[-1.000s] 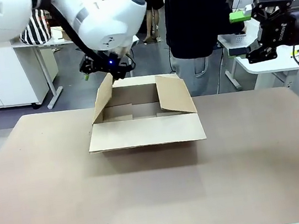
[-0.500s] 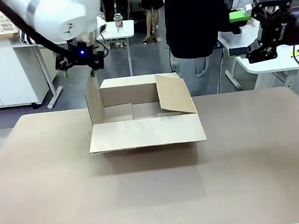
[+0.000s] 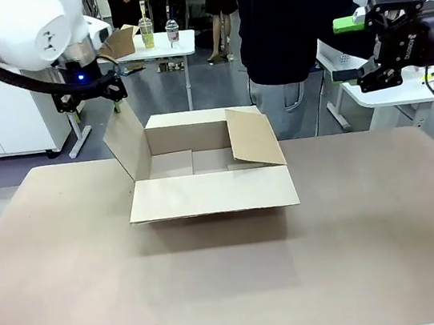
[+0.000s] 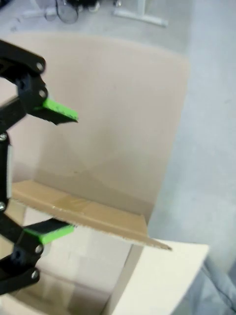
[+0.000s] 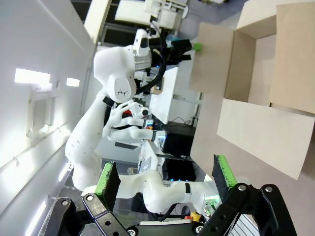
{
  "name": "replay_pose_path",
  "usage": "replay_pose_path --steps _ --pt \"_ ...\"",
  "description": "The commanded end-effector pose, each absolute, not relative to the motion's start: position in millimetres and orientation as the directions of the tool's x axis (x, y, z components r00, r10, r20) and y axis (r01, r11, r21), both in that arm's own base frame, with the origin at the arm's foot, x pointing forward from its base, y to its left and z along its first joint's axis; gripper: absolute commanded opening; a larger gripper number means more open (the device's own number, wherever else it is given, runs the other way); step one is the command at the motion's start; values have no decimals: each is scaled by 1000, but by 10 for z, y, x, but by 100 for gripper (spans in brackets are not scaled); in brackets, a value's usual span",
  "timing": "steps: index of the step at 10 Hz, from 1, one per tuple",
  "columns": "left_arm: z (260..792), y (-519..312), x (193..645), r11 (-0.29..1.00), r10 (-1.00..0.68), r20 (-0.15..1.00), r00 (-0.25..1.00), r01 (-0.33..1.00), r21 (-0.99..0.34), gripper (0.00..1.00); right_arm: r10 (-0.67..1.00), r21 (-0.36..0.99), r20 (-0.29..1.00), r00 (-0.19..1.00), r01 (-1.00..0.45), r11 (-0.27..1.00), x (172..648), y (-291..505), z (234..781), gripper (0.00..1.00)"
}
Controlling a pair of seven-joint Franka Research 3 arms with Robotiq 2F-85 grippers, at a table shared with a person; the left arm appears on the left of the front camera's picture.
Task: Pack the gift set into the box.
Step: Place both hands on the side flaps of the Package Box and spread them outward.
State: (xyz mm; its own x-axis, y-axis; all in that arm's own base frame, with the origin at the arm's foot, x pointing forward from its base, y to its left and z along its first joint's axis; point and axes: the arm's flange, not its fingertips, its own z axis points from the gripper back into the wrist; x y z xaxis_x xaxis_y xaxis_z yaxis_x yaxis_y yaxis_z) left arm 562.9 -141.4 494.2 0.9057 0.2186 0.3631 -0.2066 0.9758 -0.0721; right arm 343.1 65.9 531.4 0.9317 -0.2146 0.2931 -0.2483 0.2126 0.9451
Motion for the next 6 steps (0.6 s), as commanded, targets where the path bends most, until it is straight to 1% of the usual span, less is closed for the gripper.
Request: replay_pose_path --steps 1,3,4,6 --pt "4773 -1048 5533 969 177 311 934 -110 -220 100 -215 951 273 938 -229 206 3429 677 5360 100" --pt "4563 -790 5555 942 190 267 945 -99 -320 100 -215 951 273 938 -229 206 3429 677 5360 100" --pt "4511 -666 5526 924 206 266 942 -98 -369 100 -215 951 273 938 -229 206 3429 677 5360 100" --pt "4329 -409 5450 874 205 225 953 -74 -480 100 -215 951 273 938 -229 206 3429 677 5360 100"
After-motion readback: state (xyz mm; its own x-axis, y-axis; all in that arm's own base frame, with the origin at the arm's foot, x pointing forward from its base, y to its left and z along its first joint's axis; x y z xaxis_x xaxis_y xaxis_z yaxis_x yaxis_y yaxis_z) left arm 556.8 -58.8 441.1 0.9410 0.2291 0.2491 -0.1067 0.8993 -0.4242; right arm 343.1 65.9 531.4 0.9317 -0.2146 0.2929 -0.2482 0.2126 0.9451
